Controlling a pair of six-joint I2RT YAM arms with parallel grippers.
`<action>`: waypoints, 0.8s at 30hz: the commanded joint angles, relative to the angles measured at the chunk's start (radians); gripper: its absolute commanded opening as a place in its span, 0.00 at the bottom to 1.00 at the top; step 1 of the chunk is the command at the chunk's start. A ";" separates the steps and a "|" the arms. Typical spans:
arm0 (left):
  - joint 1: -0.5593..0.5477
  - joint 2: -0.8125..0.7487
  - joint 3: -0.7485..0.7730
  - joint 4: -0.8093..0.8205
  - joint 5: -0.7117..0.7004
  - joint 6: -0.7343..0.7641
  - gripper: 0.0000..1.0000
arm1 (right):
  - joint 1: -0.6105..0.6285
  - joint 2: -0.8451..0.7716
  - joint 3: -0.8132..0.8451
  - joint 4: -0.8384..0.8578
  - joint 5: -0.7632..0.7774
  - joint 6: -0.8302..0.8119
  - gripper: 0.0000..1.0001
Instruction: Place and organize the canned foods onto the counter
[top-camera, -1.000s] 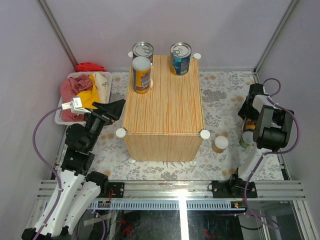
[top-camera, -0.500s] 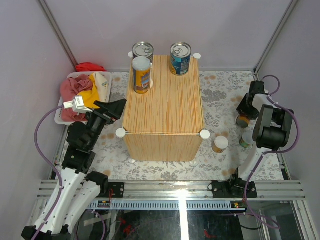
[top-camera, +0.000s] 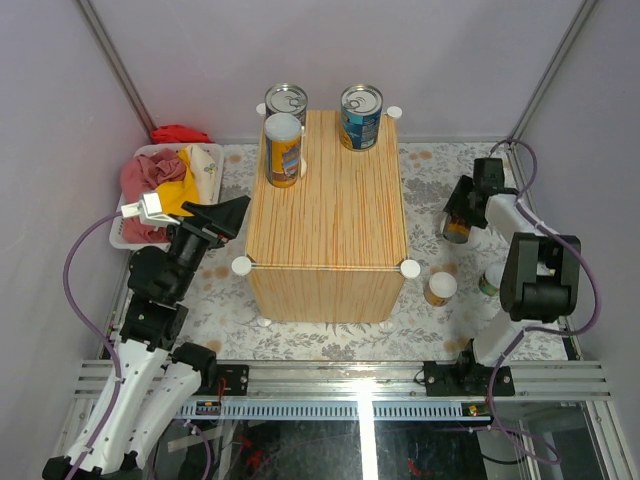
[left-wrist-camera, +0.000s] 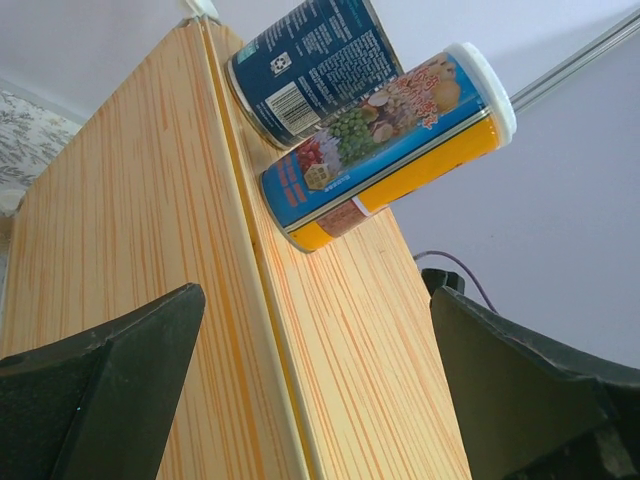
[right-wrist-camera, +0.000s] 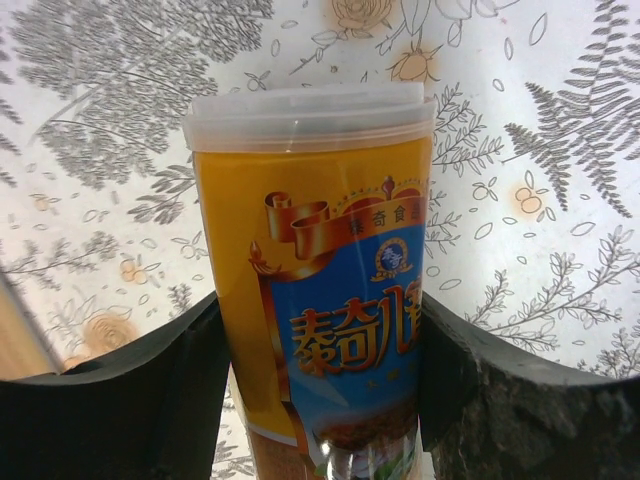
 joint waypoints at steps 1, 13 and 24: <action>0.006 -0.005 0.036 0.005 0.021 -0.020 0.95 | 0.015 -0.184 -0.075 0.206 -0.043 0.020 0.28; 0.008 -0.023 0.028 0.005 0.018 -0.044 0.95 | 0.135 -0.387 -0.298 0.471 0.074 -0.049 0.29; 0.008 -0.029 0.056 -0.011 0.024 -0.032 0.95 | 0.240 -0.504 -0.322 0.466 0.238 -0.108 0.28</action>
